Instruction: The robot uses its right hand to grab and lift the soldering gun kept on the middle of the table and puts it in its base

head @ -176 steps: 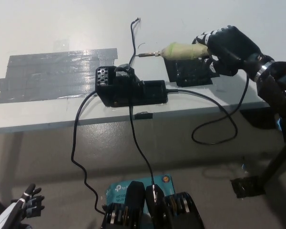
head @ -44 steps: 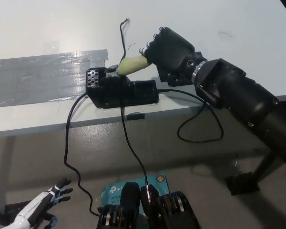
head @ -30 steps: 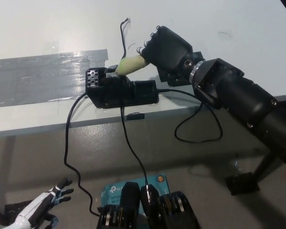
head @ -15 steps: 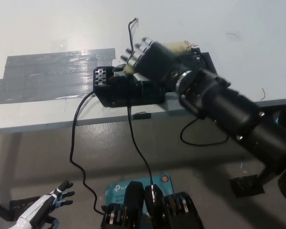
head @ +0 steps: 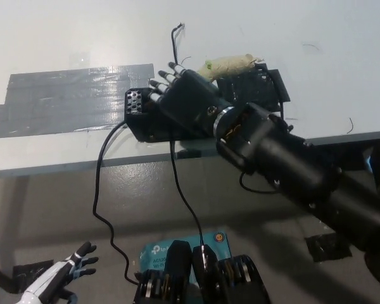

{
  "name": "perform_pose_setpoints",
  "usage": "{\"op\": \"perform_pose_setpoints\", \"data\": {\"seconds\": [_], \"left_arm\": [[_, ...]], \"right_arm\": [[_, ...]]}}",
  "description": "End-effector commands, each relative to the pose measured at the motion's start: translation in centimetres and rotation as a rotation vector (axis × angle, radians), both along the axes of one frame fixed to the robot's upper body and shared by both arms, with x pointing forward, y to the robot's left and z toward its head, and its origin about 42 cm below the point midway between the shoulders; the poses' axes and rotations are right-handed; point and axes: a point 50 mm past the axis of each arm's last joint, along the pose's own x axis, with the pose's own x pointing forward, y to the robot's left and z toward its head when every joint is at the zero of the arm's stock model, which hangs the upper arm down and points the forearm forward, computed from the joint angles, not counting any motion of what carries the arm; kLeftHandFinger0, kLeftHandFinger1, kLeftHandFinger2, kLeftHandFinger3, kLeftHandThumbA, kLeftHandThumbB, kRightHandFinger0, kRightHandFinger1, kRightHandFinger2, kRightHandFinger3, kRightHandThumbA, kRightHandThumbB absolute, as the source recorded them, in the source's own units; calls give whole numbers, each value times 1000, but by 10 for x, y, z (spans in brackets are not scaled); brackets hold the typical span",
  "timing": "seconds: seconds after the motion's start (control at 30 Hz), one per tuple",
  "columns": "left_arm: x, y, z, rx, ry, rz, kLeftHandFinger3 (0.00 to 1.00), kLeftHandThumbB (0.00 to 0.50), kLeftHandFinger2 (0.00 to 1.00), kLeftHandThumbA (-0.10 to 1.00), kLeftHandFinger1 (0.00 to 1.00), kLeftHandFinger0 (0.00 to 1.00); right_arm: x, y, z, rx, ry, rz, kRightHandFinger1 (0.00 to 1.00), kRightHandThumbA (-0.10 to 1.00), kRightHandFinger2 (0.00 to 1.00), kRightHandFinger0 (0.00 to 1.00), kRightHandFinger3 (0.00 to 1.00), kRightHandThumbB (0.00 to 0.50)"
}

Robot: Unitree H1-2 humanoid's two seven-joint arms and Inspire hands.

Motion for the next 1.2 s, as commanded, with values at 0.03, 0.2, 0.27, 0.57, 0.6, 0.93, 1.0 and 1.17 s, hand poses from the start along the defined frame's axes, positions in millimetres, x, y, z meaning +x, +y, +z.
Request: {"op": "perform_pose_setpoints", "data": {"seconds": [0.03,0.2,0.27,0.57,0.6,0.93,1.0,1.17], "left_arm": [[-6,11,3,15,2,10,1000,500,1000,1000,929,1000],[-7,14,0,33,-4,2,1000,500,1000,1000,895,1000],[-8,16,0,36,1,3,1000,500,1000,1000,889,1000],[-8,22,1,7,5,42,1000,473,1000,1000,935,1000],[-9,22,1,-22,8,57,1000,498,1000,1000,949,1000],[-16,25,-4,-55,21,110,1000,484,1000,1000,946,1000],[-15,25,-4,-59,22,120,1000,500,1000,1000,939,1000],[-14,27,-5,-59,18,141,1000,500,1000,1000,897,1000]], "right_arm": [[-57,-32,80,-22,-125,3,1000,713,1000,1000,1000,500],[-128,-81,106,43,-183,59,1000,654,1000,1000,1000,500],[-150,-94,109,48,-190,58,1000,668,1000,1000,1000,500],[-235,-207,47,393,-42,-69,1000,444,1000,1000,1000,500],[-251,-230,21,527,43,-190,1000,405,1000,1000,1000,487],[-231,-330,-121,1087,372,-590,1000,575,1000,1000,1000,295],[-226,-335,-134,1171,411,-619,1000,562,1000,1000,1000,295],[-215,-337,-159,1239,466,-670,1000,496,1000,1000,1000,270]]}}
